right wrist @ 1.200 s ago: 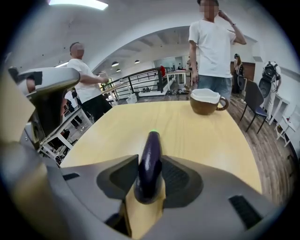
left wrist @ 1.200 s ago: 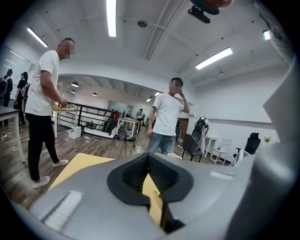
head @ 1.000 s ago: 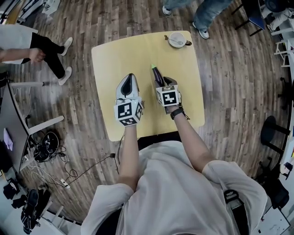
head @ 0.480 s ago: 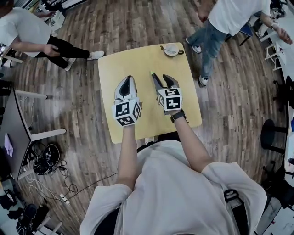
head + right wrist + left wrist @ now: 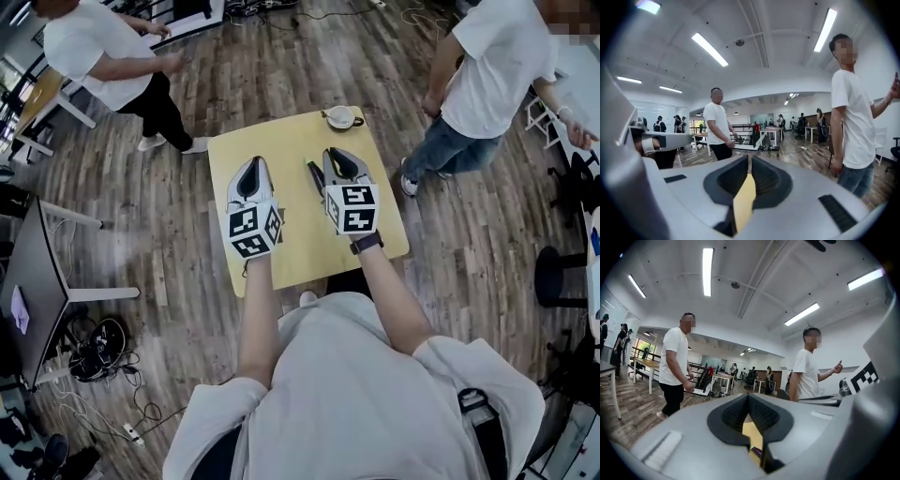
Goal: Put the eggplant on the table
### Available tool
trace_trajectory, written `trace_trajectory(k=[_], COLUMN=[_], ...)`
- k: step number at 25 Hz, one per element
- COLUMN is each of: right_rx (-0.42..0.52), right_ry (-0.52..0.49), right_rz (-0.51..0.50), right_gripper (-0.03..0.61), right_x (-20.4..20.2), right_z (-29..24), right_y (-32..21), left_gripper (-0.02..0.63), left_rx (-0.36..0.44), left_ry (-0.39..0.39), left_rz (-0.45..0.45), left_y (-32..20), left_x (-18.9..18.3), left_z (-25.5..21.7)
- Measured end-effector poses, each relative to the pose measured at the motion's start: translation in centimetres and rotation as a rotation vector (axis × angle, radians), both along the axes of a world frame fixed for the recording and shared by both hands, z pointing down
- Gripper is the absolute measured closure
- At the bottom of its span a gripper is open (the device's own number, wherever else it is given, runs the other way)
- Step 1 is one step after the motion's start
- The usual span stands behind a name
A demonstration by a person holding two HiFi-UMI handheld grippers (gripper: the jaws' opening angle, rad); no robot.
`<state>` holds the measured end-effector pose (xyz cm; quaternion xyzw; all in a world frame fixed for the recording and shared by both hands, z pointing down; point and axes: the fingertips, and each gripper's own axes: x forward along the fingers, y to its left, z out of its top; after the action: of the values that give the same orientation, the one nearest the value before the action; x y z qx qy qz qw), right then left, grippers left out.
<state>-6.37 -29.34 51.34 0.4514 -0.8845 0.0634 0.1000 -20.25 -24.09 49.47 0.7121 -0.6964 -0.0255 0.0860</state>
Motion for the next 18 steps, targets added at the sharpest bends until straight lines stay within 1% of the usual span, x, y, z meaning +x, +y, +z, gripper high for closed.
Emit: trace_trajectory(k=[3, 9, 15, 18], right_rx=[0.081, 0.211, 0.255, 0.26], right_ry=[-0.004, -0.043, -0.058, -0.051], right_rz=[0.007, 0.017, 0.031, 0.037], right_gripper=[0.566, 0.568, 0.568, 0.568], right_x=[0.8, 2.0, 3.3, 4.2], right_z=[-2.0, -6.0, -8.3, -8.6], right_y=[1.6, 4.8, 7.7, 9.0], left_gripper=[0.607, 0.607, 0.607, 0.607], left_rx=[0.025, 0.102, 0.133, 0.159], left_ry=[-0.019, -0.053, -0.047, -0.036], left_rz=[0.018, 0.05, 0.073, 0.081], left_y=[1.0, 3.6, 6.4, 7.4], left_x=[1.0, 2.8, 4.3, 5.2], left_z=[-0.9, -3.9, -5.0, -5.6])
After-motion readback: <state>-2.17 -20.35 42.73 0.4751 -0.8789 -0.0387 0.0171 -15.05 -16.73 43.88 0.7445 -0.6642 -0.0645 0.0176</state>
